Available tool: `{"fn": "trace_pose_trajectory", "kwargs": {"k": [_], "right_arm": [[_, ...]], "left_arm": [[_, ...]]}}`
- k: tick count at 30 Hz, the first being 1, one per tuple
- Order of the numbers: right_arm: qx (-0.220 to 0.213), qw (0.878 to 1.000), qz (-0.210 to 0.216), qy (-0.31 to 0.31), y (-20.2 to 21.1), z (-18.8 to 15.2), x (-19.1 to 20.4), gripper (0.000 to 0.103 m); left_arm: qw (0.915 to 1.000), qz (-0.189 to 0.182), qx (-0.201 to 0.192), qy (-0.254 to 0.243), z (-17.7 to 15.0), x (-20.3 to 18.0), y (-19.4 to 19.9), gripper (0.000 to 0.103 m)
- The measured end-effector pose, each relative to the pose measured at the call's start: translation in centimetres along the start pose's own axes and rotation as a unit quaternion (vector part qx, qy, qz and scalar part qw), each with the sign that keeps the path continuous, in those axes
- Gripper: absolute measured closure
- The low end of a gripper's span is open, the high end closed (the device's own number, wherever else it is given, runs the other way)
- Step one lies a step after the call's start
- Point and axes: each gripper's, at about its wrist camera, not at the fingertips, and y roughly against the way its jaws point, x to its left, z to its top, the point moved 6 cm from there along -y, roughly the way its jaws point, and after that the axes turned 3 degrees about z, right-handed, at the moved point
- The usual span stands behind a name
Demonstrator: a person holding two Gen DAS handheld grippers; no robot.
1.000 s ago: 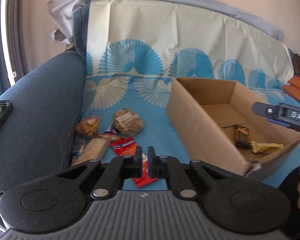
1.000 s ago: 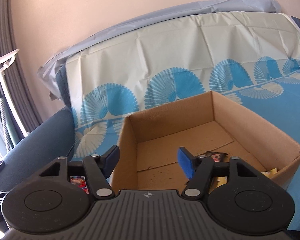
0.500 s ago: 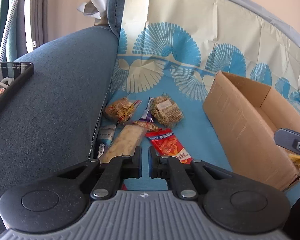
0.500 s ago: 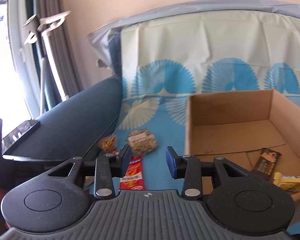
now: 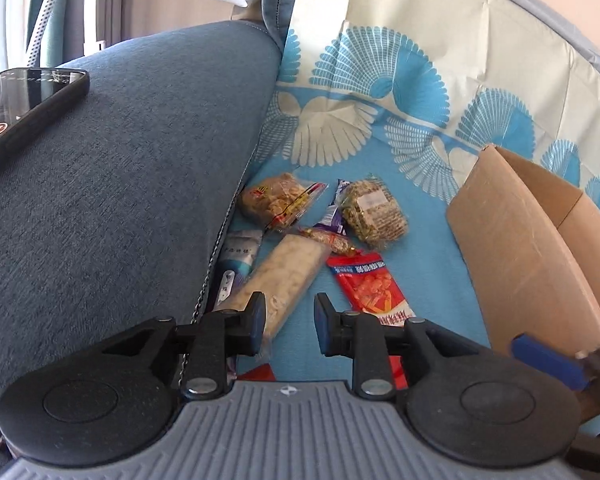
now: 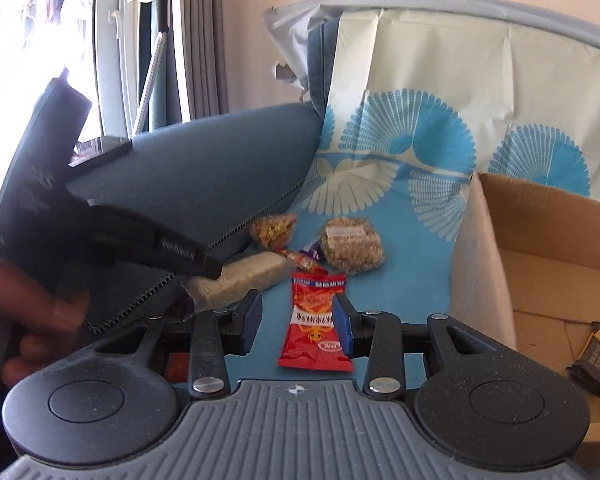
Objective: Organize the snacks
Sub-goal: 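Move both tools back from the box to the snack pile, then grasp the red spicy-strip bag with the right gripper while the left gripper grasps the clear puffed-snack pack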
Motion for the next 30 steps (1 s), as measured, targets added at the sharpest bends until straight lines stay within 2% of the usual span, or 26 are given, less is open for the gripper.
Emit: {"fn": "trace_pose_trajectory", "kwargs": {"k": [8, 13, 17, 20, 25, 30], "right_arm": [[0.018, 0.999, -0.005, -0.030, -3.7, -0.5, -1.0, 0.057], [0.036, 0.998, -0.016, -0.045, -5.9, -0.7, -1.7, 0.048], [0.059, 0.996, -0.020, -0.058, -7.5, -1.2, -2.3, 0.036], [0.068, 0.996, -0.023, -0.053, -8.4, -1.4, -2.4, 0.032], [0.089, 0.994, -0.031, -0.052, -9.8, -2.2, -2.8, 0.028], [0.106, 0.993, -0.042, -0.045, -10.8, -3.2, -3.1, 0.030]], "left_arm": [[0.9998, 0.016, 0.006, -0.006, 0.5, -0.4, -1.5, 0.070], [0.9990, 0.035, 0.022, -0.018, 0.6, -1.0, -2.9, 0.060], [0.9973, 0.058, 0.034, -0.030, 0.6, -1.4, -4.2, 0.055], [0.9953, 0.077, 0.043, -0.041, 0.5, -1.7, -5.1, 0.050], [0.9921, 0.092, 0.041, -0.074, 0.4, -3.2, -6.5, 0.026], [0.9863, 0.122, 0.044, -0.103, 0.3, -3.9, -7.9, 0.020]]}}
